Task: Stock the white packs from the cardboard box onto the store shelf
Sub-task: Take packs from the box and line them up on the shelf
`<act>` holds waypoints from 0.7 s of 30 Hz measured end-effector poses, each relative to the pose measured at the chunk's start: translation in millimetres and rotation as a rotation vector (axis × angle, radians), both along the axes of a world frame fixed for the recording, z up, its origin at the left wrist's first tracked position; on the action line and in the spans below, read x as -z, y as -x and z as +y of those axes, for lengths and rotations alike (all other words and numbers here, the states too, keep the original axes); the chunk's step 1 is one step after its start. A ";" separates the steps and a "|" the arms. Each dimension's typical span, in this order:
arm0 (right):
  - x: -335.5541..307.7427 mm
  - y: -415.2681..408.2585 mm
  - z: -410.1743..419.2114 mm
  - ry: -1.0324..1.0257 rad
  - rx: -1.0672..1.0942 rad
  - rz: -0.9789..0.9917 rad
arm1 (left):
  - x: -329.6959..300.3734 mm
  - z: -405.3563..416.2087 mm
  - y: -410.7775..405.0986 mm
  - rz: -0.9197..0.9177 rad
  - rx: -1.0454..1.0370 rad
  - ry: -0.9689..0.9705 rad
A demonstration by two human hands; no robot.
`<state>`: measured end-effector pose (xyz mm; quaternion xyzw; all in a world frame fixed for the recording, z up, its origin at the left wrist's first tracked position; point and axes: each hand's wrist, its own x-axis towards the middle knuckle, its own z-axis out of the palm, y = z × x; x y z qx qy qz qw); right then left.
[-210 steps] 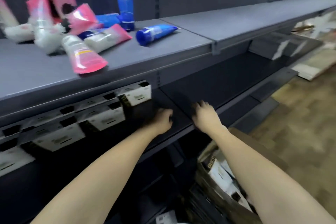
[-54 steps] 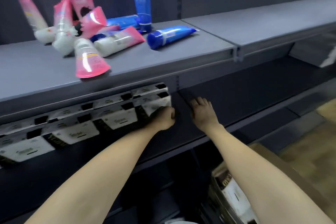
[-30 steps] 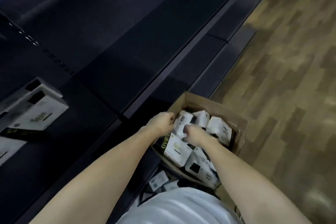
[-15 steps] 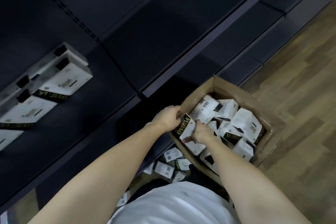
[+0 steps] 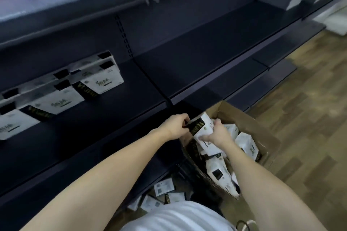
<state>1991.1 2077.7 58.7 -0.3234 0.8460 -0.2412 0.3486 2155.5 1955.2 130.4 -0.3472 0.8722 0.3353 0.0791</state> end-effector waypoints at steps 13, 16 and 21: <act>-193.5 -133.7 -45.8 0.141 -0.425 0.395 | -150.7 -27.8 -102.7 -0.001 0.241 0.403; -212.5 -184.5 -65.1 0.174 -0.483 0.377 | -164.6 -38.0 -156.8 0.035 0.154 0.394; -224.3 -268.6 -105.3 0.179 -0.587 0.441 | -164.8 -56.1 -263.9 0.095 -0.126 0.265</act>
